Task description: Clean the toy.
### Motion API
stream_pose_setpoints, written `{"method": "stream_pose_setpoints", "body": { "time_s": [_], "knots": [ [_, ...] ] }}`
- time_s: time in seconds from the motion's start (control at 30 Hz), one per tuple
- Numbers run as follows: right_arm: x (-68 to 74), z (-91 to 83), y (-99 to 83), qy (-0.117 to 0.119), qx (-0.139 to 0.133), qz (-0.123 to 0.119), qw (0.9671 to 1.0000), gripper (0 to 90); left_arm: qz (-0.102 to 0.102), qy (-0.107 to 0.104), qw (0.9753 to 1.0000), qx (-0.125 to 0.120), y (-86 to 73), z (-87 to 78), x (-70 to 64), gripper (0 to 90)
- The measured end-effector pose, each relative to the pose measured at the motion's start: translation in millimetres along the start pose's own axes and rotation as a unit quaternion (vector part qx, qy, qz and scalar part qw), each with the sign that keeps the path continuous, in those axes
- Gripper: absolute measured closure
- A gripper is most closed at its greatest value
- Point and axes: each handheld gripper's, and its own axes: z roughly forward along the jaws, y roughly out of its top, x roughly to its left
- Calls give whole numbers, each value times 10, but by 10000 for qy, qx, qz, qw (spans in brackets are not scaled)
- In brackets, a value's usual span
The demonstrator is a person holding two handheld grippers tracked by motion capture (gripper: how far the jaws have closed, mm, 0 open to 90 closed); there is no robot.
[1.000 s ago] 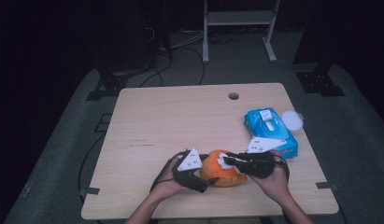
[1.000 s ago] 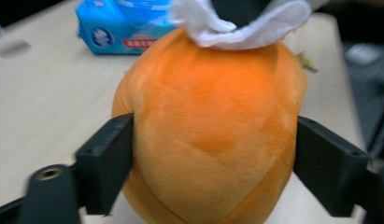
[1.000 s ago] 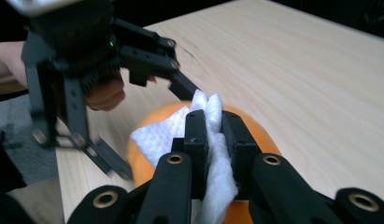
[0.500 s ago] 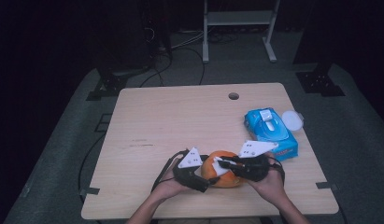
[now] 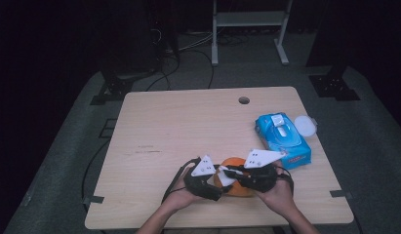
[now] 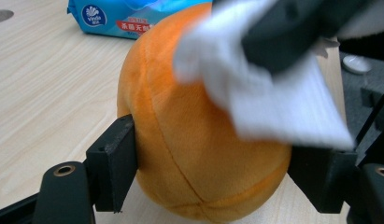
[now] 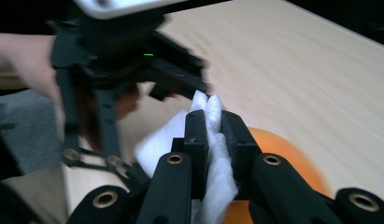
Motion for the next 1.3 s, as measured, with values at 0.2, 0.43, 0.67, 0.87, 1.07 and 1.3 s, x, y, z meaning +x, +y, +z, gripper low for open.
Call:
{"method": "stream_pose_setpoints", "body": {
  "time_s": [0.2, 0.43, 0.67, 0.87, 1.07, 1.3],
  "knots": [
    [-320, -191, -142, -384, 19, 441, 9983, 808, -539, -190, 9984, -38, -38, 45, 84, 112],
    [-120, -80, -53, -146, -24, 208, 9997, 806, -116, 5, 9999, -13, 26, 9, -9, 219],
    [9, 9, 18, 55, -6, 20, 10000, 807, 240, 180, 9995, 7, 74, 20, -124, 222],
    [-248, -146, -66, -332, 36, 270, 9991, 808, -612, -6, 9978, -240, 10, 76, -14, 106],
    [-213, -160, -71, -245, -1, 294, 9993, 807, -472, -57, 9985, -275, 19, 62, -35, 228],
    [-27, -37, 6, 128, 17, 15, 9999, 808, -57, 84, 9998, -161, -1, 71, -68, 245]
  ]
}}
